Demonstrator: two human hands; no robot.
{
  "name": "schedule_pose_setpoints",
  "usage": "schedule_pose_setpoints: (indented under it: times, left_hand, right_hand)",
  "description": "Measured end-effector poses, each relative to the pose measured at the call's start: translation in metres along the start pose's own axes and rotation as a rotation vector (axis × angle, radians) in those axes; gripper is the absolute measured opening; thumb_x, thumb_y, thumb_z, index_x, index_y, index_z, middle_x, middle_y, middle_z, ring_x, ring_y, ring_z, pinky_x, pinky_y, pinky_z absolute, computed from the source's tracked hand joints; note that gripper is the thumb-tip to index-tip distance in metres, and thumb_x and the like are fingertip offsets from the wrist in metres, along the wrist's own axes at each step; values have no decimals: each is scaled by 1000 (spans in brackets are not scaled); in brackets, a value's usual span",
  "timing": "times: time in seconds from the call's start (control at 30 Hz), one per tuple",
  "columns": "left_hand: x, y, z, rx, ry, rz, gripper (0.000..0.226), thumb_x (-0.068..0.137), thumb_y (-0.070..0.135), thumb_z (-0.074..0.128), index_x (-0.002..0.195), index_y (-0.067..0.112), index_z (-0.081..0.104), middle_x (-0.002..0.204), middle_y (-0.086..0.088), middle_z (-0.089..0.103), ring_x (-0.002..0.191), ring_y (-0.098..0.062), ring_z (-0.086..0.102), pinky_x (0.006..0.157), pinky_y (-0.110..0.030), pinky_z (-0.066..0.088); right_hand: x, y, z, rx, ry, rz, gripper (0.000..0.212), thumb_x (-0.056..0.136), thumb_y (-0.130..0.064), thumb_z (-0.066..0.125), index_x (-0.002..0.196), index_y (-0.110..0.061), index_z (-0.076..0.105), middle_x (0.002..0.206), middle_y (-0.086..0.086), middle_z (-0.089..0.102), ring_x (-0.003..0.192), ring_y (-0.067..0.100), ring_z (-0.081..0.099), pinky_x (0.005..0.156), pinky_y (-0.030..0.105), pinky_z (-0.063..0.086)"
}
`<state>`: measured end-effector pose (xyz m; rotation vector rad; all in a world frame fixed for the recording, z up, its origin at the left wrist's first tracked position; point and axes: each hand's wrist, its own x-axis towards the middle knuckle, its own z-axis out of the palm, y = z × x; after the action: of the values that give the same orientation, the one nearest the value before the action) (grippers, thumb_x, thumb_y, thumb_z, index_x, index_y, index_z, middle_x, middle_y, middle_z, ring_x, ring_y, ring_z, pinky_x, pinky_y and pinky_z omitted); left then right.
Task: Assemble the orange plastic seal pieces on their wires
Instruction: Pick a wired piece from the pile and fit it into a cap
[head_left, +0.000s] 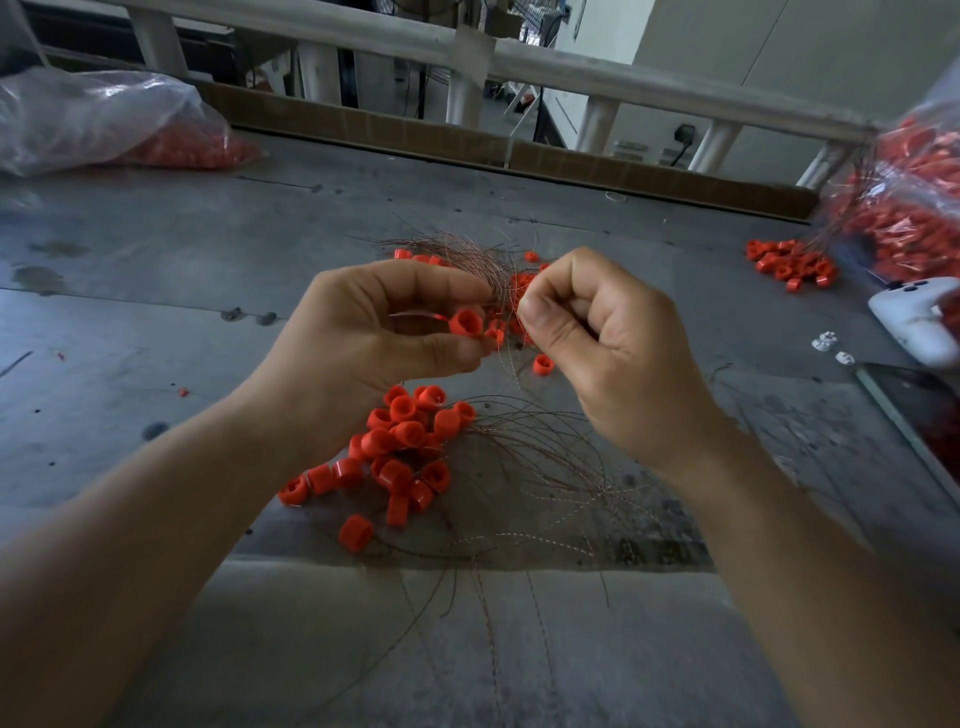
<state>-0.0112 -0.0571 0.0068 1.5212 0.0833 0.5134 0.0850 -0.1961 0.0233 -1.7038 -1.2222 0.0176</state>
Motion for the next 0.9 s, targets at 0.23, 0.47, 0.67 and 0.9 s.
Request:
schedule_pose_setpoints:
  times: [0.23, 0.47, 0.67, 0.9]
  left_hand:
    - [0, 1, 1, -2, -15, 34, 26, 42, 23, 75, 67, 21, 72, 75, -1, 72, 75, -14, 69, 66, -19, 54]
    - [-2, 4, 2, -22, 33, 24, 26, 38, 21, 75, 64, 20, 71, 70, -2, 69, 65, -13, 68, 61, -19, 54]
    - [-2, 5, 2, -18, 53, 36, 26, 38, 24, 75, 64, 21, 71, 72, 0, 70, 71, -14, 68, 65, -20, 55]
    - [-2, 4, 0, -193, -25, -8, 29, 58, 4, 69, 87, 6, 71, 84, -9, 73, 82, -20, 70, 72, -23, 55]
  right_hand:
    - [-2, -1, 2, -46, -51, -17, 17, 88, -21, 50, 73, -28, 48, 54, -9, 47, 49, 15, 47, 47, 28, 43]
    - [-2, 0, 4, -88, -76, -32, 17, 90, -13, 54, 75, -20, 50, 50, -12, 41, 43, 3, 39, 44, 11, 30]
    - [-3, 0, 3, -97, -71, -21, 17, 90, -11, 55, 74, -17, 51, 44, -14, 38, 39, 3, 39, 42, 10, 27]
    - [-2, 0, 0, -122, -8, -13, 20, 89, -17, 52, 71, -26, 48, 50, -2, 52, 48, 19, 53, 47, 33, 43]
